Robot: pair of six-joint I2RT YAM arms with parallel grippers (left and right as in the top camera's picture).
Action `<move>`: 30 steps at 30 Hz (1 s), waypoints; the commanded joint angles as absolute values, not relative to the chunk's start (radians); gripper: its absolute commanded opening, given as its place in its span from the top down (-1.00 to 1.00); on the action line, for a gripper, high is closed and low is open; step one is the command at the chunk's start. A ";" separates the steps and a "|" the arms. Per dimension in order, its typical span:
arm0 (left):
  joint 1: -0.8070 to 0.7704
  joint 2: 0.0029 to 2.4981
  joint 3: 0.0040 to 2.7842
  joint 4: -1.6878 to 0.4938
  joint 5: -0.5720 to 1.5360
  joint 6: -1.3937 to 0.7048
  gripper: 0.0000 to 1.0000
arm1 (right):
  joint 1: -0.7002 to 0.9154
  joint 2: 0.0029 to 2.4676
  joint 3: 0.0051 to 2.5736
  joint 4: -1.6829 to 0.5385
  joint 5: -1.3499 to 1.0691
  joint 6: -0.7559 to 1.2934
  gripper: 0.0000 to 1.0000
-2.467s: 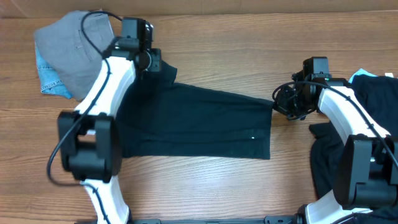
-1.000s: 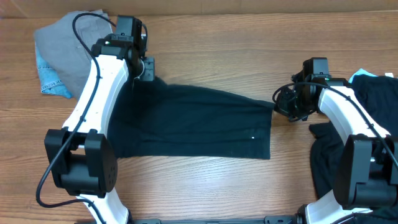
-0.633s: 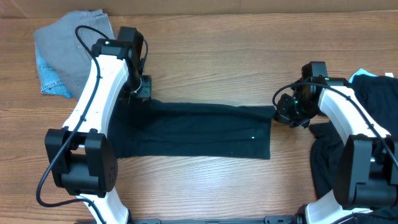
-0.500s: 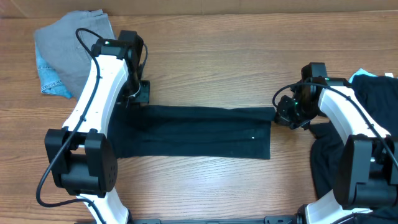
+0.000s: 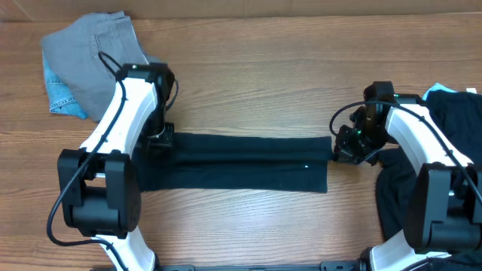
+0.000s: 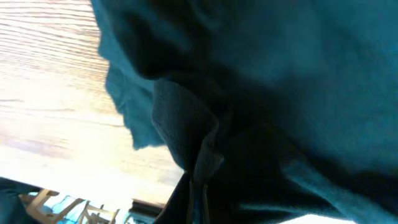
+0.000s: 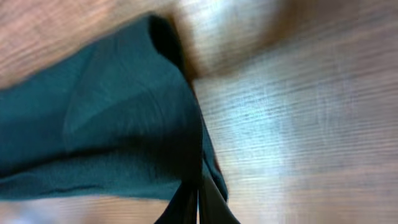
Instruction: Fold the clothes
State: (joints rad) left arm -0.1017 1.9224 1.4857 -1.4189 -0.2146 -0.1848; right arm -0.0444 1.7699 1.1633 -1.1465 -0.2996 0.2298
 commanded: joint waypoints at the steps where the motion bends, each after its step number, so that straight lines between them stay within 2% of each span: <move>1: -0.075 1.915 1.431 -1.361 -0.218 -0.202 0.69 | -0.046 1.737 1.187 -1.178 -0.292 0.192 0.71; 2: -0.072 1.915 1.431 -1.349 -0.204 -0.202 0.63 | -0.046 1.737 1.187 -1.183 -0.292 0.192 0.46; 3: -0.071 1.915 1.433 -1.336 -0.188 -0.202 0.56 | -0.046 1.737 1.187 -1.186 -0.292 0.193 0.11; 4: -0.070 1.915 1.438 -1.333 -0.182 -0.202 0.43 | -0.046 1.737 1.187 -1.186 -0.292 0.195 -0.09; 5: -0.070 1.915 1.444 -1.331 -0.182 -0.202 0.30 | -0.046 1.737 1.187 -1.184 -0.291 0.210 -0.25; 8: -0.070 1.915 1.472 -1.345 -0.183 -0.198 0.18 | -0.048 1.739 1.181 -1.132 -0.288 0.224 -0.46; 10: -0.070 1.915 1.501 -1.365 -0.183 -0.191 0.06 | -0.048 1.745 1.175 -1.096 -0.289 0.239 -0.46; 16: -0.071 1.909 1.620 -1.453 -0.181 -0.171 0.05 | -0.048 1.801 1.124 -1.000 -0.294 0.238 -0.46; 22: -0.070 1.863 1.724 -1.465 -0.092 -0.138 0.05 | -0.038 1.812 1.040 -0.904 -0.465 0.114 -0.41; 23: -0.070 1.851 1.738 -1.465 -0.076 -0.133 0.05 | -0.031 1.813 1.022 -0.888 -0.461 0.114 -0.33; 27: -0.071 1.797 1.773 -1.454 -0.059 -0.133 0.02 | 0.008 1.813 0.949 -0.818 -0.458 0.115 -0.21; 28: -0.071 1.784 1.776 -1.450 -0.059 -0.133 0.02 | 0.019 1.813 0.937 -0.803 -0.458 0.114 -0.11; 30: -0.070 1.758 1.776 -1.445 -0.059 -0.133 -0.01 | 0.041 1.813 0.923 -0.779 -0.458 0.114 0.24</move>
State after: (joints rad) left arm -0.0719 1.8217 1.7470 -1.4471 -0.0883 -0.1528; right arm 0.0029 1.7927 0.9726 -0.7990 -0.4576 0.1303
